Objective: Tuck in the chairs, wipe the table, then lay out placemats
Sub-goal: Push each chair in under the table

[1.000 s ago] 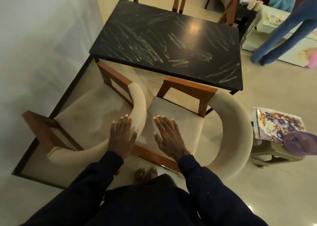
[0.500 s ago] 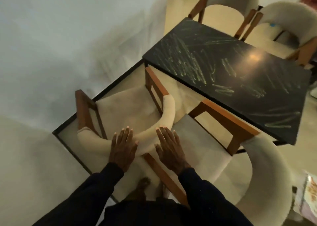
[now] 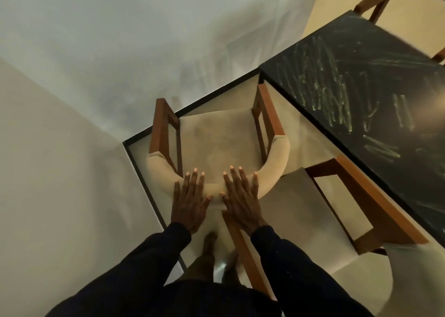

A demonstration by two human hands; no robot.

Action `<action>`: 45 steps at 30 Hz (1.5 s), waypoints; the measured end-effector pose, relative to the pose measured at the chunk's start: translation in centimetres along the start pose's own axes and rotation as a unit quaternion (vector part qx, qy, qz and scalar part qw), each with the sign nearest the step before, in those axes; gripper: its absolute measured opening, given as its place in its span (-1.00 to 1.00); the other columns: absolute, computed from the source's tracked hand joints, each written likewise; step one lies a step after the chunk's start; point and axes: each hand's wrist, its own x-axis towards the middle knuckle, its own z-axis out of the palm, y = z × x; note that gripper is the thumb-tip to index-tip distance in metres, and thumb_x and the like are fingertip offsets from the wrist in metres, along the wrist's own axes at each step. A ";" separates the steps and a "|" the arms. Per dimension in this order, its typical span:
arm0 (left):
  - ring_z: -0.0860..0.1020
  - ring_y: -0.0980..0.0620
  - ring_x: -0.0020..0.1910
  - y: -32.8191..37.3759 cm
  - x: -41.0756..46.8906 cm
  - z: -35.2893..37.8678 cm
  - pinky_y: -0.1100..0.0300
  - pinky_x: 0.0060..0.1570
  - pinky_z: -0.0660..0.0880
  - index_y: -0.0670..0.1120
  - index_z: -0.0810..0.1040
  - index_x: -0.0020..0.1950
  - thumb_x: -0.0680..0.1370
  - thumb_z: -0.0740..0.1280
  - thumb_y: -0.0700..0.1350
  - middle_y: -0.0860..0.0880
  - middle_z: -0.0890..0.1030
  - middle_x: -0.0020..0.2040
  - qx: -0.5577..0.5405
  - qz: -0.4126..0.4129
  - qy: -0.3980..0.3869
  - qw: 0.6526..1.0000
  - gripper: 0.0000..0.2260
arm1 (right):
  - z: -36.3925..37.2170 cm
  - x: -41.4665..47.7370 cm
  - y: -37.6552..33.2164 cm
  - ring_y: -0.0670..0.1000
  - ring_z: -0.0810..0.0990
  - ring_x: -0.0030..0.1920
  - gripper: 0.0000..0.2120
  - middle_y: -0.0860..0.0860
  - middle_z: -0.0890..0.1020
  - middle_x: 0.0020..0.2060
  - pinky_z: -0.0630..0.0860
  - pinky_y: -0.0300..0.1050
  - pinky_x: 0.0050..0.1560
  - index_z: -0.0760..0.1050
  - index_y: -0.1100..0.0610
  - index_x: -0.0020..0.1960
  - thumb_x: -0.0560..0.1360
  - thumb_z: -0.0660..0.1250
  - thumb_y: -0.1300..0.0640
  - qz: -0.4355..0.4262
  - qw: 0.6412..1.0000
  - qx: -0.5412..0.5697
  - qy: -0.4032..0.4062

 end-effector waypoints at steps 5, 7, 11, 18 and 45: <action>-0.01 -0.15 0.73 -0.6 0.9 0.1 -0.31 0.65 -0.06 -0.04 0.10 0.74 0.71 0.00 0.25 -0.12 0.02 0.75 -0.009 0.014 -0.002 1.000 -0.34 | 1.0 1.1 -0.4 0.22 0.02 0.72 -0.37 0.14 0.13 0.72 -0.03 0.54 0.60 0.17 0.07 0.71 0.71 0.13 -0.14 0.025 0.999 0.019 0.021; -0.03 -0.15 0.73 -1.2 1.1 0.4 -0.35 0.63 -0.03 -0.03 0.11 0.74 0.70 0.05 0.26 -0.12 0.00 0.75 -0.014 0.024 -0.006 1.000 -0.33 | 1.4 1.1 -0.5 0.23 0.03 0.72 -0.36 0.14 0.13 0.72 -0.01 0.54 0.59 0.20 0.06 0.71 0.69 0.15 -0.15 0.029 0.999 0.014 0.025; -0.01 -0.13 0.73 -3.0 2.8 0.6 -0.37 0.60 0.01 -0.02 0.14 0.73 0.67 0.10 0.30 -0.09 0.02 0.75 -0.038 0.042 -0.003 0.998 -0.30 | 1.7 2.7 -1.1 0.19 -0.05 0.73 -0.37 0.09 0.04 0.74 -0.07 0.50 0.60 0.18 0.02 0.72 0.70 0.11 -0.17 0.041 0.998 0.029 0.026; 0.08 -0.12 0.71 -9.8 8.2 -1.1 -0.38 0.56 0.09 -0.01 0.18 0.72 0.66 0.14 0.27 -0.07 0.09 0.74 -0.051 0.076 0.004 0.996 -0.32 | 2.9 9.3 -4.5 0.17 -0.18 0.73 -0.34 0.07 -0.09 0.75 -0.24 0.44 0.62 0.01 -0.01 0.76 0.74 0.07 -0.20 0.058 0.998 0.036 0.000; 0.23 -0.21 0.66 -21.9 16.9 -4.5 -0.38 0.58 0.13 -0.08 0.30 0.67 0.74 0.06 0.12 -0.17 0.26 0.68 -0.013 0.099 0.053 0.994 -0.46 | 5.1 20.9 -13.3 0.13 -0.12 0.74 -0.35 0.12 0.00 0.74 -0.11 0.34 0.69 0.04 0.06 0.75 0.76 -0.08 -0.25 0.102 0.995 0.018 -0.016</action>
